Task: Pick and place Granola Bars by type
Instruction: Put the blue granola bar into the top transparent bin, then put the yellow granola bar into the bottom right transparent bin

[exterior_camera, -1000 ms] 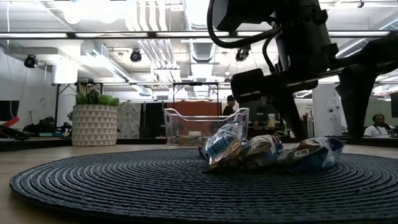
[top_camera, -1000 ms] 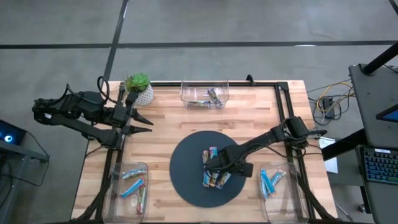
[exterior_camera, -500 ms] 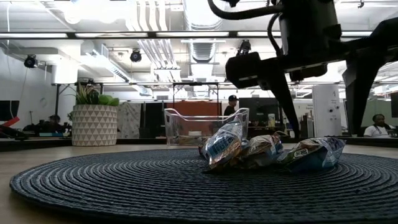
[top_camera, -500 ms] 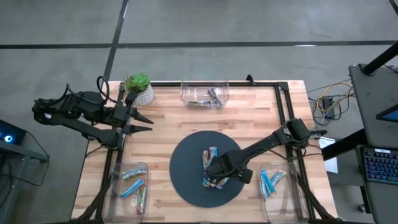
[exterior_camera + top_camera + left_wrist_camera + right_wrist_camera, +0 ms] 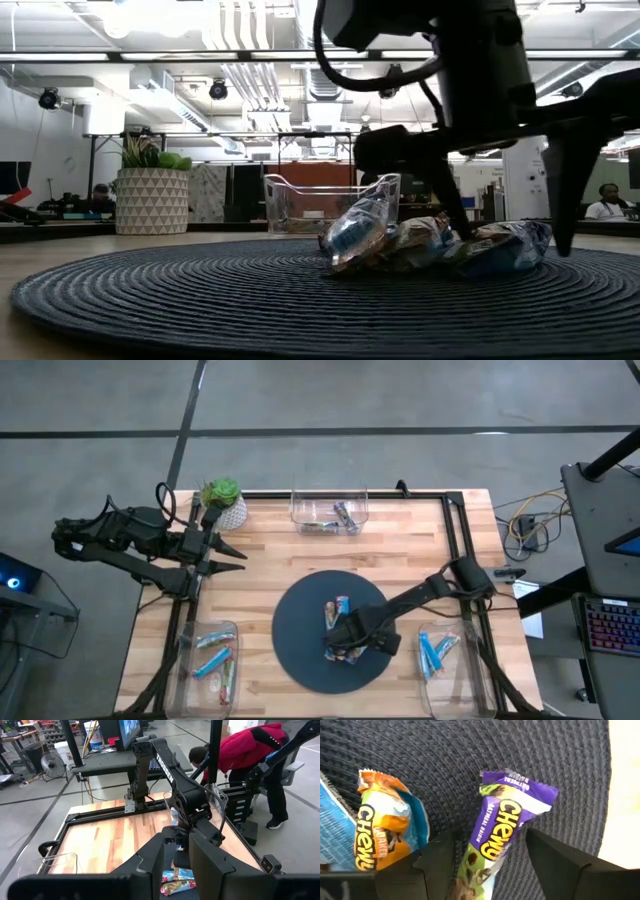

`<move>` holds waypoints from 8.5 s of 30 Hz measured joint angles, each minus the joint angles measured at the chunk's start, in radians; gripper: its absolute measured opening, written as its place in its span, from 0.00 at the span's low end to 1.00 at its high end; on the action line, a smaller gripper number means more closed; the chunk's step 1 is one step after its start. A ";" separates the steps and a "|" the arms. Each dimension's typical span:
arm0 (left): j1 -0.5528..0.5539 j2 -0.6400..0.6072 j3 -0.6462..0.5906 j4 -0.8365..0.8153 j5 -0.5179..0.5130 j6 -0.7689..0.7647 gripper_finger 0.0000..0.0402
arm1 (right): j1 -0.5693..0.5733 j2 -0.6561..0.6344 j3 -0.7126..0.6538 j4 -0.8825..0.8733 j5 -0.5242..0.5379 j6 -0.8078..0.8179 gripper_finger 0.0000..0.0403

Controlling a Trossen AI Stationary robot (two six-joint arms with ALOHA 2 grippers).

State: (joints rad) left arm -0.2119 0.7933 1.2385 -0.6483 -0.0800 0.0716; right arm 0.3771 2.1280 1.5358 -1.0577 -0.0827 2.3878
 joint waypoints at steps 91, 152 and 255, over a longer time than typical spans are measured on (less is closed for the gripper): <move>0.000 0.000 0.000 0.003 0.000 -0.054 0.19 | -0.538 -0.029 0.742 -0.509 0.277 -1.205 0.13; 0.000 0.000 0.000 0.003 -0.079 -0.107 0.19 | -0.980 0.062 0.811 -0.334 0.098 -1.630 0.13; 0.001 0.000 0.000 0.000 -0.104 -0.132 0.19 | -0.984 0.253 0.819 -0.214 0.003 -1.718 0.31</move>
State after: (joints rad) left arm -0.2108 0.7933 1.2385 -0.6482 -0.1844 -0.0601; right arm -0.6072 2.3810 2.3552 -1.2719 -0.0795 0.6700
